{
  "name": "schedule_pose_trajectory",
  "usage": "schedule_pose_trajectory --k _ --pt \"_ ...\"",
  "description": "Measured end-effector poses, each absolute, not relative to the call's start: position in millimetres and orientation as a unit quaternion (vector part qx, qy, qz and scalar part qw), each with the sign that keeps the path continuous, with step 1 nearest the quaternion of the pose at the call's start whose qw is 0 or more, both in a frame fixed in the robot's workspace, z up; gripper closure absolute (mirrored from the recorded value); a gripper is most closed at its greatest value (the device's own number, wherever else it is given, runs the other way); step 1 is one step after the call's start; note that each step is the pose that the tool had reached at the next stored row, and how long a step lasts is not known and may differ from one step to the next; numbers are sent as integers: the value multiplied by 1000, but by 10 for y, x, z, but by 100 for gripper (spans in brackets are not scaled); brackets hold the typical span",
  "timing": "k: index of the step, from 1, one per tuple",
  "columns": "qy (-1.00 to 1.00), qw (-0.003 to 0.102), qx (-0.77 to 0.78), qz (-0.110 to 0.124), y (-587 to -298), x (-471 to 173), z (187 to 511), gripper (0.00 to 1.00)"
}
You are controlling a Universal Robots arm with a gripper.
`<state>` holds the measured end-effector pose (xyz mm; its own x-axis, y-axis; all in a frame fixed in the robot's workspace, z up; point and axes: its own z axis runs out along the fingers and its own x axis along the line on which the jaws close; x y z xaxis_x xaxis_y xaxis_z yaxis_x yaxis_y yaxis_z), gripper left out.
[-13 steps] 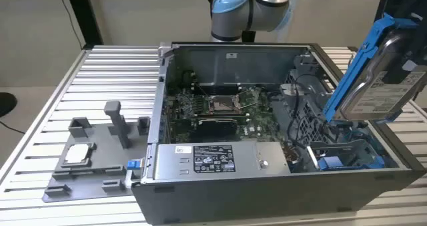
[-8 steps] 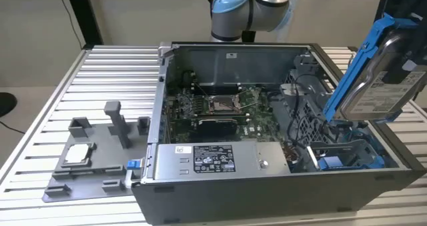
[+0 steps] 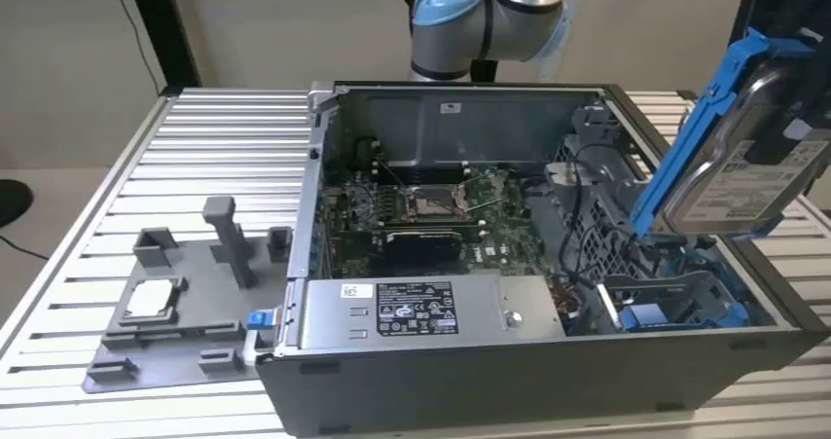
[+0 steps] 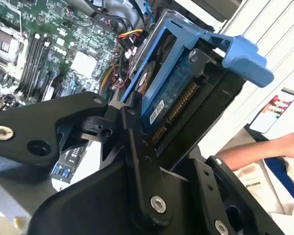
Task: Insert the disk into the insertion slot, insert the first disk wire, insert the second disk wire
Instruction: 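Insert the disk into the insertion slot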
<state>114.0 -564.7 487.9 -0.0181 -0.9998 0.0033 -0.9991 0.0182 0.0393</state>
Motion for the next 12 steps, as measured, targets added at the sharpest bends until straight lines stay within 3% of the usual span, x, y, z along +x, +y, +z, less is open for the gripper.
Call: schedule_pose_trajectory --k 12 --pt "-715 14 698 -14 -5666 1220 4737 100"
